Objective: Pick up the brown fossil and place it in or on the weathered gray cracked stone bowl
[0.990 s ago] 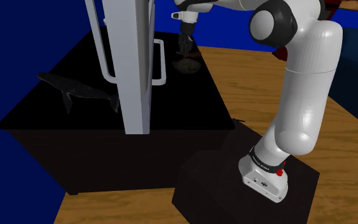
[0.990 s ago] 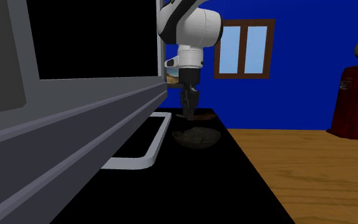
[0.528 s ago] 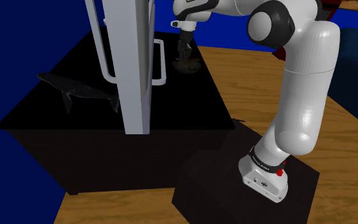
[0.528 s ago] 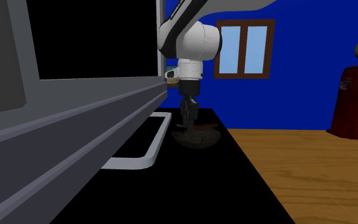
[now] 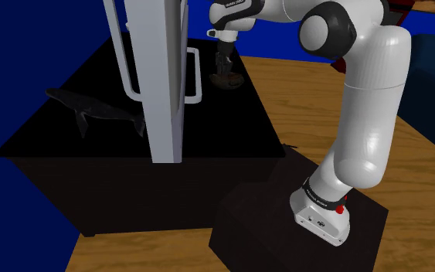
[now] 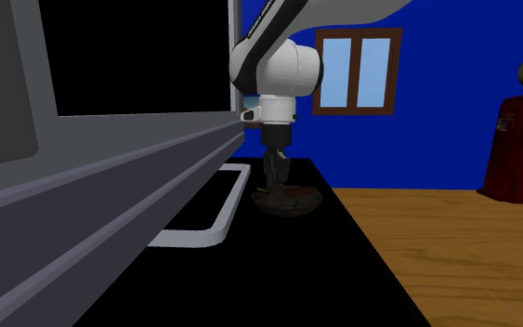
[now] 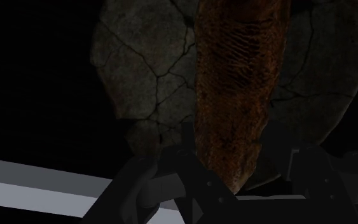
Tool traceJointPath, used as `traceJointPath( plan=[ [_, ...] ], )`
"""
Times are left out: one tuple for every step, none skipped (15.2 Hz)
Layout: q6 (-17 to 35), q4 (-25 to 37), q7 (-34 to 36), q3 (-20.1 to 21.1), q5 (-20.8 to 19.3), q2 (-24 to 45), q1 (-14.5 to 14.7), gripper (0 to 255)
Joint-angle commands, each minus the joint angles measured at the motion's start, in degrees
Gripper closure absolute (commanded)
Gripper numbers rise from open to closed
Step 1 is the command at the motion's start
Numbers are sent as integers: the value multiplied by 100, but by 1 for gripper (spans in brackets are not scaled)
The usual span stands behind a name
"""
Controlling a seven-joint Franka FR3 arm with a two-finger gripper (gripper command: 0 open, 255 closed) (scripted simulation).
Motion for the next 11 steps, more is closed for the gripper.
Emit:
traceJointPath(
  plan=[
    [1,-1,0,0,0,0,0,255],
    [1,0,0,0,0,0,0,255],
    [1,0,0,0,0,0,0,0],
    [1,0,0,0,0,0,0,0],
    [1,0,0,0,0,0,0,0],
    [1,0,0,0,0,0,0,0],
    [1,0,0,0,0,0,0,0],
    [1,0,0,0,0,0,0,0],
    [-175,147,19,-14,-25,-33,-11,0],
    [-355,305,36,-26,-45,-58,-25,0],
    [-538,475,52,-37,-61,-75,-42,0]
  ],
)
